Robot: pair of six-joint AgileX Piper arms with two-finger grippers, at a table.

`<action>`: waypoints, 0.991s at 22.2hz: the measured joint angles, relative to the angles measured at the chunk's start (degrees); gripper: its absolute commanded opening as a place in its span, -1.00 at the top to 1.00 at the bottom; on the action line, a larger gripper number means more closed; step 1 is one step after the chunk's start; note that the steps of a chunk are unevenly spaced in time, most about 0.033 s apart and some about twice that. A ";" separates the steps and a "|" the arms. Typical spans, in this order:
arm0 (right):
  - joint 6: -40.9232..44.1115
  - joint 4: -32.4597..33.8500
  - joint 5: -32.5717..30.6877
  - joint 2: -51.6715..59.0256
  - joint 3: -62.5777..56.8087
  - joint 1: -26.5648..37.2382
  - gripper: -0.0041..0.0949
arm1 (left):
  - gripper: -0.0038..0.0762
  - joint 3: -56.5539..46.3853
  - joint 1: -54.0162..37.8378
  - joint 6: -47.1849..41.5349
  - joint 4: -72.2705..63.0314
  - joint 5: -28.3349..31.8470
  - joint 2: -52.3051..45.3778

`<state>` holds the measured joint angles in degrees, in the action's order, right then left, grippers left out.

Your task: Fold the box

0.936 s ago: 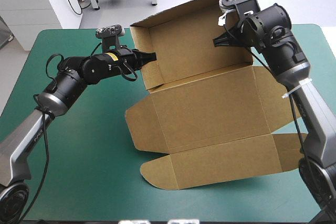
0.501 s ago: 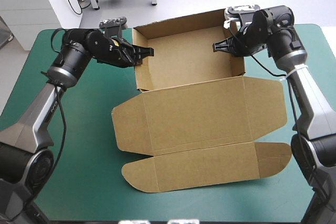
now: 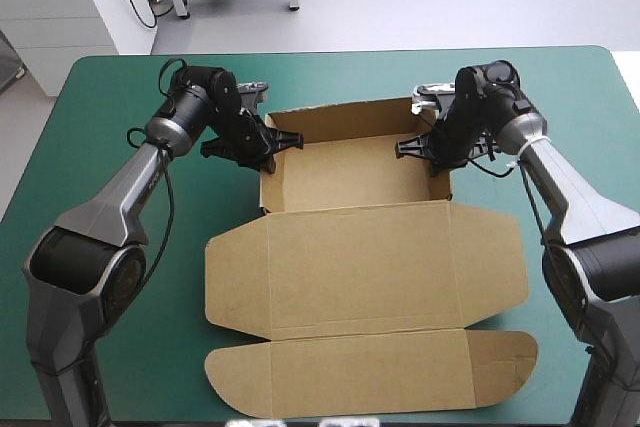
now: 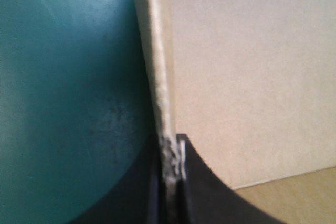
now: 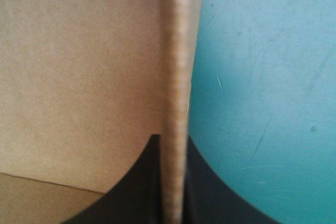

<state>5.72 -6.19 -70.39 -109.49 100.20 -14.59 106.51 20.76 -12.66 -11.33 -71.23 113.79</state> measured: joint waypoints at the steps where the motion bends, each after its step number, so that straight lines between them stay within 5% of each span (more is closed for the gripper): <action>1: 0.00 0.00 0.16 0.00 -0.69 -0.05 0.92 | 0.92 0.00 0.29 -0.25 0.44 -0.08 0.18; 16: 1.24 3.46 -0.82 -0.05 -2.67 -2.12 0.90 | 0.92 0.66 6.20 -4.06 9.15 0.80 2.31; 22: 0.95 3.64 -0.82 -0.95 -2.67 -2.14 0.43 | 0.71 0.66 6.20 -3.92 9.36 0.80 2.31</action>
<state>6.68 -2.55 -71.21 -110.44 97.53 -16.74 107.16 26.96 -16.58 -1.97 -70.43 116.10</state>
